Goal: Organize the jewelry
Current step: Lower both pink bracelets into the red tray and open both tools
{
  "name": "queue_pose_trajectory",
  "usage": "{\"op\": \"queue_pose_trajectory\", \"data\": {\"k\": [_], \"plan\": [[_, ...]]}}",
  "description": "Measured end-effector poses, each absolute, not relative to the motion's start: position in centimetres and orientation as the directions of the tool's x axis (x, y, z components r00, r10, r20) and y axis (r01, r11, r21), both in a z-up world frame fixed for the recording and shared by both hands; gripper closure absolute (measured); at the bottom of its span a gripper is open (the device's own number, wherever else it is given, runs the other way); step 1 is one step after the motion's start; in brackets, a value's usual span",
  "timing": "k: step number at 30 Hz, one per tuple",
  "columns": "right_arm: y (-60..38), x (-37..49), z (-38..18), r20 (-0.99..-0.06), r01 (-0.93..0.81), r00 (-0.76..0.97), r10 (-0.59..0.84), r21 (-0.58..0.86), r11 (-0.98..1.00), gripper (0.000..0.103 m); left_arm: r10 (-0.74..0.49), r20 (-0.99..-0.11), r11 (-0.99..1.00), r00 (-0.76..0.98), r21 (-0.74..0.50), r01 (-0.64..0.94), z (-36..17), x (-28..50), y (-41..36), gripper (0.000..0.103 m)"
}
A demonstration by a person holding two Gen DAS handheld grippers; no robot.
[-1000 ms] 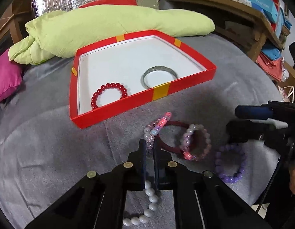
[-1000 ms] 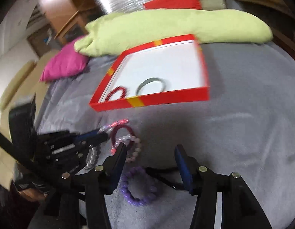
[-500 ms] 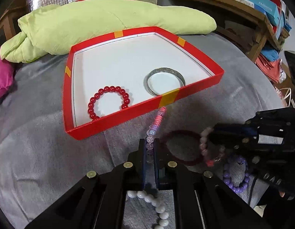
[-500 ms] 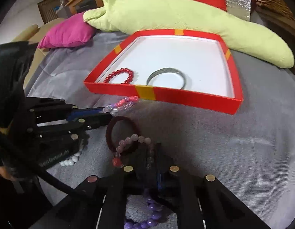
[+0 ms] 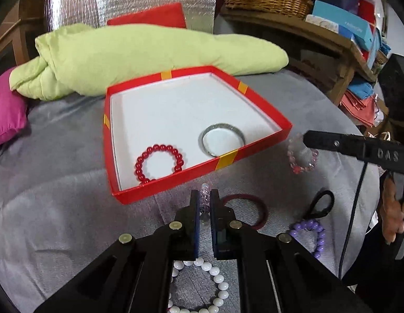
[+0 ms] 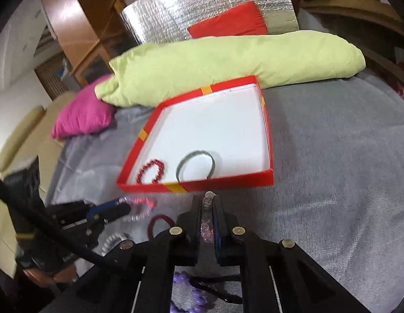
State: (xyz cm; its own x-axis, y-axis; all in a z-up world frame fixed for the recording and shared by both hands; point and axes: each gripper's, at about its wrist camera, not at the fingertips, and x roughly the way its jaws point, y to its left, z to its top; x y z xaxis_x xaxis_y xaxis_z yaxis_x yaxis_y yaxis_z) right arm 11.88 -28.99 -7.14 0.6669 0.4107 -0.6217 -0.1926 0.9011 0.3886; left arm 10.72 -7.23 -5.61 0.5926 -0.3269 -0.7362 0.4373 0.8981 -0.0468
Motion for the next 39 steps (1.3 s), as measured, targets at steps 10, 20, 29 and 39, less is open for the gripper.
{"op": "queue_pose_trajectory", "data": {"k": [10,20,29,39], "plan": [[-29.9,13.7,-5.1,-0.525,-0.206,0.713,0.464,0.476,0.855,0.094,-0.387,-0.678,0.890,0.625,-0.096,0.447,-3.3,11.0,-6.9,0.095],[-29.9,18.8,-4.8,-0.506,-0.171,0.743,0.438,0.490,0.855,0.094,-0.387,-0.647,0.899,0.657,-0.107,0.424,-1.5,15.7,-7.6,0.095],[-29.3,24.3,-6.4,-0.550,-0.137,0.715,0.431,0.494,0.859,0.094,-0.376,-0.671,0.907,0.640,-0.125,0.402,-2.5,21.2,-8.2,0.095],[-27.5,28.3,-7.4,-0.561,-0.150,0.681,0.471,0.523,0.839,0.094,-0.358,-0.708,0.909,0.609,-0.114,0.402,-4.2,24.6,-9.0,0.095]]}}
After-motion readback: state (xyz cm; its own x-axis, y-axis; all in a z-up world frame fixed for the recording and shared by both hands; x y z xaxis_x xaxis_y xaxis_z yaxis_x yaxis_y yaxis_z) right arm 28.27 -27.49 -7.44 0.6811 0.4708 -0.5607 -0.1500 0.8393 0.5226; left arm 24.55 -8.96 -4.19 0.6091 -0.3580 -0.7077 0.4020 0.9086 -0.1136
